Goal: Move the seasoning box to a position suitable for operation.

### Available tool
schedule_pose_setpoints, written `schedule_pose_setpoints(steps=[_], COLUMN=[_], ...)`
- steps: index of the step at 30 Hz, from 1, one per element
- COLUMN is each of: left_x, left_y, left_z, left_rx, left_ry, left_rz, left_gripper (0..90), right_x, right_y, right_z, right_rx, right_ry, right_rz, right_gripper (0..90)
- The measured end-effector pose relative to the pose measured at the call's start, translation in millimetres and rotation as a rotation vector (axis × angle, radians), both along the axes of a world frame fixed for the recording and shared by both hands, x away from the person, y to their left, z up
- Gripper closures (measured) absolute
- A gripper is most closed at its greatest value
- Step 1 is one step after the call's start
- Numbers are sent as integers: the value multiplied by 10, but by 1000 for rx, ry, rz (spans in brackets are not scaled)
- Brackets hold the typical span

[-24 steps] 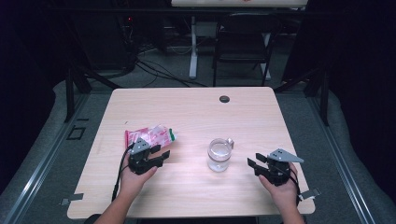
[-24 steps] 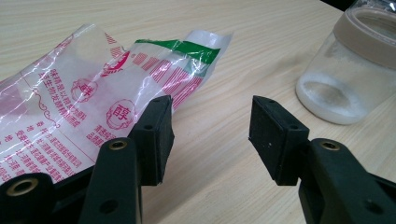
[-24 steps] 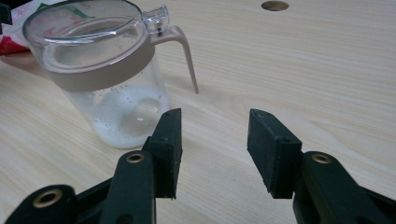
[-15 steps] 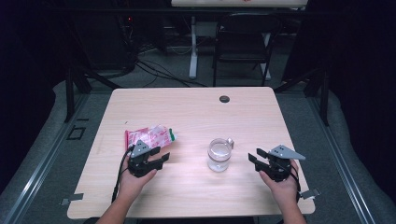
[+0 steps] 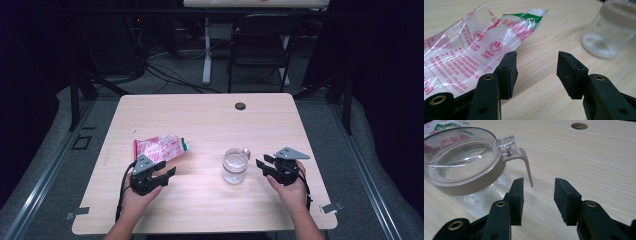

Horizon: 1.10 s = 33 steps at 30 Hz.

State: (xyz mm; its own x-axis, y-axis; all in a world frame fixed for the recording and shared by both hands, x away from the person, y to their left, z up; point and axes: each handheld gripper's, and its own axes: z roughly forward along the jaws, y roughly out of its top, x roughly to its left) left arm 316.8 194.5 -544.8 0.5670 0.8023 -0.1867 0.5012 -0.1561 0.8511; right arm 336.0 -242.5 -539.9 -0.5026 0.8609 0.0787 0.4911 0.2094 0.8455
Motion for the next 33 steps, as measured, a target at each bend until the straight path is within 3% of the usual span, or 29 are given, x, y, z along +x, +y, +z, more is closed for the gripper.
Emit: schedule_pose_setpoints(steps=[6,8,15,18,24,28,33], left_x=[-57,-78,-145,-175,-212,-236,-296], left_y=[58,66,131,169,187,196,196], left_z=[18,23,-6,-9,-6,17,18], left_rx=[21,43,65,64,72,68,74], left_ry=[-7,-18,-1,2,-5,-13,-17], left_rz=[24,27,27,33,40,39,41], left_gripper=[538,546,566,566,562,562,562], right_x=[81,126,302,376,405,350,449], right_y=[28,47,79,67,84,107,221], right_z=[-49,-65,-150,-187,-209,-169,-209], right_rx=[-24,-49,-59,-20,-49,-39,-55], right_ry=[-9,-12,8,28,79,59,50], right_rz=[23,39,46,42,78,108,137], right_gripper=[697,702,699,679,671,671,693])
